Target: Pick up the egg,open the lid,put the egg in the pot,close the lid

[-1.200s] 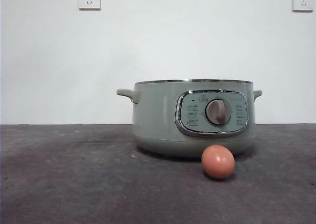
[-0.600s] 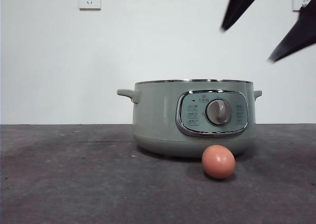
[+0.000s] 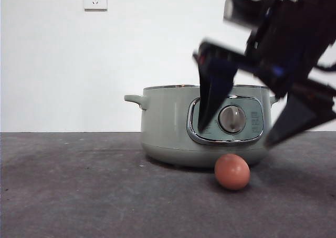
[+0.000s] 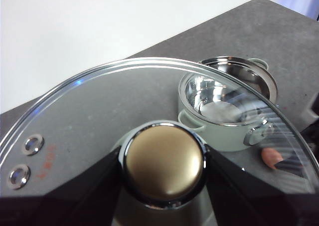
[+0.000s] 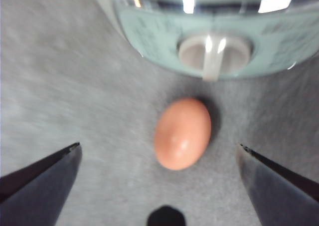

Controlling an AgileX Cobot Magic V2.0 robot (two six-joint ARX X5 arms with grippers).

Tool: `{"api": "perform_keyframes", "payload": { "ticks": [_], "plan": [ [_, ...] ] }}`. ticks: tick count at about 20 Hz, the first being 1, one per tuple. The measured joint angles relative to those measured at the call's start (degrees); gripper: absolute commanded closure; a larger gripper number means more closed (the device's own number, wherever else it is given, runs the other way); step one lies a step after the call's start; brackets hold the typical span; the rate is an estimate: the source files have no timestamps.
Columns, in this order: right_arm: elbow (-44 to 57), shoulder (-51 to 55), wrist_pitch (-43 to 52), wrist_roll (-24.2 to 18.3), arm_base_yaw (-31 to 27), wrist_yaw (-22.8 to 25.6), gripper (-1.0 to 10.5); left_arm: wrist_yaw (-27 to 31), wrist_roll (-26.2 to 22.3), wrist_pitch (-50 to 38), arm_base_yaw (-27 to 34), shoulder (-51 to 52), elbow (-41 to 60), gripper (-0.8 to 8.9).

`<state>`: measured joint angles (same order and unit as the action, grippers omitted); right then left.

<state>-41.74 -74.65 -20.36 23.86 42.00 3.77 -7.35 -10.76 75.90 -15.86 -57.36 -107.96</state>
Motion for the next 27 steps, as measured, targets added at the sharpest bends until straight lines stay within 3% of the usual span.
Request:
{"api": "perform_keyframes", "payload": {
  "ticks": [4, 6, 11, 13, 15, 18, 20, 24, 27],
  "plan": [
    [0.39, -5.49, 2.84, 1.07, -0.02, 2.29, 2.6, -0.26, 0.57, 0.24, 0.00, 2.49, 0.00, 8.21],
    [0.39, -6.56, 3.82, 1.62, 0.00, 2.51, 3.3, -0.28, 0.81, 0.26, 0.00, 3.04, 0.00, 8.21],
    [0.39, -10.05, 4.92, 2.43, 0.00, 3.15, 3.7, -0.28, 0.92, 0.26, 0.00, 2.99, 0.00, 8.21],
    [0.39, -11.13, 5.75, 2.73, 0.00, 3.87, 4.7, -0.26, 0.92, 0.26, 0.00, 2.84, 0.00, 8.22],
    [0.39, -11.34, 6.51, 2.93, 0.00, 3.93, 4.9, -0.28, 0.92, 0.26, 0.00, 2.67, 0.00, 8.21],
    [0.39, -11.34, 7.06, 3.56, 0.00, 4.42, 6.9, -0.28, 0.92, 0.26, 0.00, 2.73, 0.00, 8.21],
    [0.39, -11.34, 7.06, 3.63, 0.02, 4.55, 7.4, -0.28, 0.92, 0.26, 0.00, 2.73, 0.00, 8.21],
    [0.39, -11.34, 7.19, 3.63, 0.61, 4.79, 9.6, -0.28, 0.90, 0.26, 0.00, 2.73, 0.00, 8.21],
    [0.39, -11.34, 7.19, 3.65, 0.98, 4.81, 9.6, -0.28, 0.92, 0.26, 0.00, 2.73, 0.00, 8.21]
  ]
}}
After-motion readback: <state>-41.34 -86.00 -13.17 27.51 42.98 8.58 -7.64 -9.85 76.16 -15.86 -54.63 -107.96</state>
